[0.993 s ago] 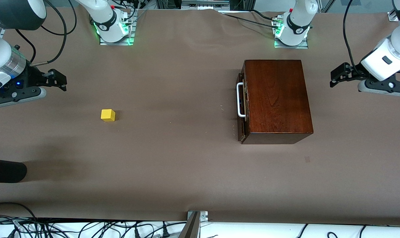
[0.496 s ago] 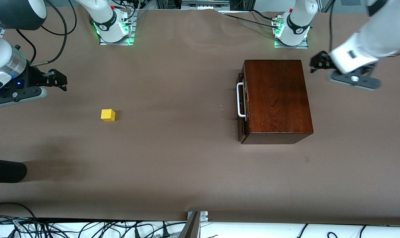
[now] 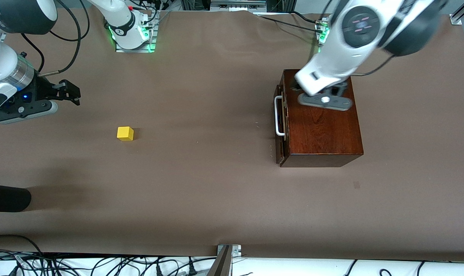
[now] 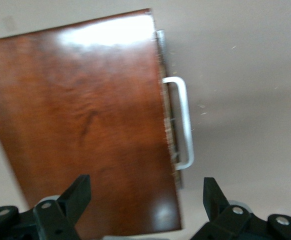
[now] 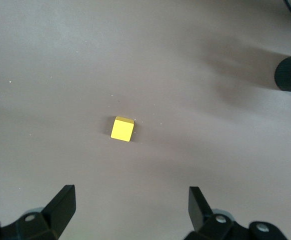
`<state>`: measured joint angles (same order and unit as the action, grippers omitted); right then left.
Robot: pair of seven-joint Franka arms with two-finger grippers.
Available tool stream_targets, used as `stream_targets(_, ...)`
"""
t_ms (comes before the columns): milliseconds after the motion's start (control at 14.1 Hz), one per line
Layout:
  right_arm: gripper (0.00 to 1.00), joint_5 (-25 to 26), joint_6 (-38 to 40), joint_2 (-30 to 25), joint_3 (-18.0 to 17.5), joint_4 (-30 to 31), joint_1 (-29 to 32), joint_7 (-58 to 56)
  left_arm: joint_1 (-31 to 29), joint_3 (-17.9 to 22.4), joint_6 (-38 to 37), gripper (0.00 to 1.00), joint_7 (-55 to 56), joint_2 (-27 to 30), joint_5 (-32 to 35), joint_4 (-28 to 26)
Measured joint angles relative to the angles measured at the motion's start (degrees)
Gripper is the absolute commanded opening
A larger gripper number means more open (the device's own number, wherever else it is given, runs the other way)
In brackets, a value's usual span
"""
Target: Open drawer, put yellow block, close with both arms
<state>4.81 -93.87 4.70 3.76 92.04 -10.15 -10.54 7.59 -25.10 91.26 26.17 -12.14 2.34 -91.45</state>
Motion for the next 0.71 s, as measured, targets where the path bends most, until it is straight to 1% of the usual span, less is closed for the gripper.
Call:
stream_targets(213, 1.0, 0.0, 0.1, 0.0, 0.0, 0.0, 0.0, 0.0, 6.7, -0.3, 2.2, 1.0, 10.5, -4.0, 5.6, -0.1)
stream_targets(354, 1.0, 0.0, 0.1, 0.0, 0.0, 0.0, 0.0, 0.0, 11.1, -0.5, 4.2, 1.0, 17.0, -6.2, 8.0, -0.9)
stream_targets(567, 1.0, 0.0, 0.1, 0.0, 0.0, 0.0, 0.0, 0.0, 14.6, -0.6, 10.8, 1.0, 22.3, -7.6, 13.4, -6.4)
stream_targets(709, 1.0, 0.0, 0.1, 0.0, 0.0, 0.0, 0.0, 0.0, 15.0, -0.5, 15.5, 1.0, 23.7, -7.9, 14.4, -10.3)
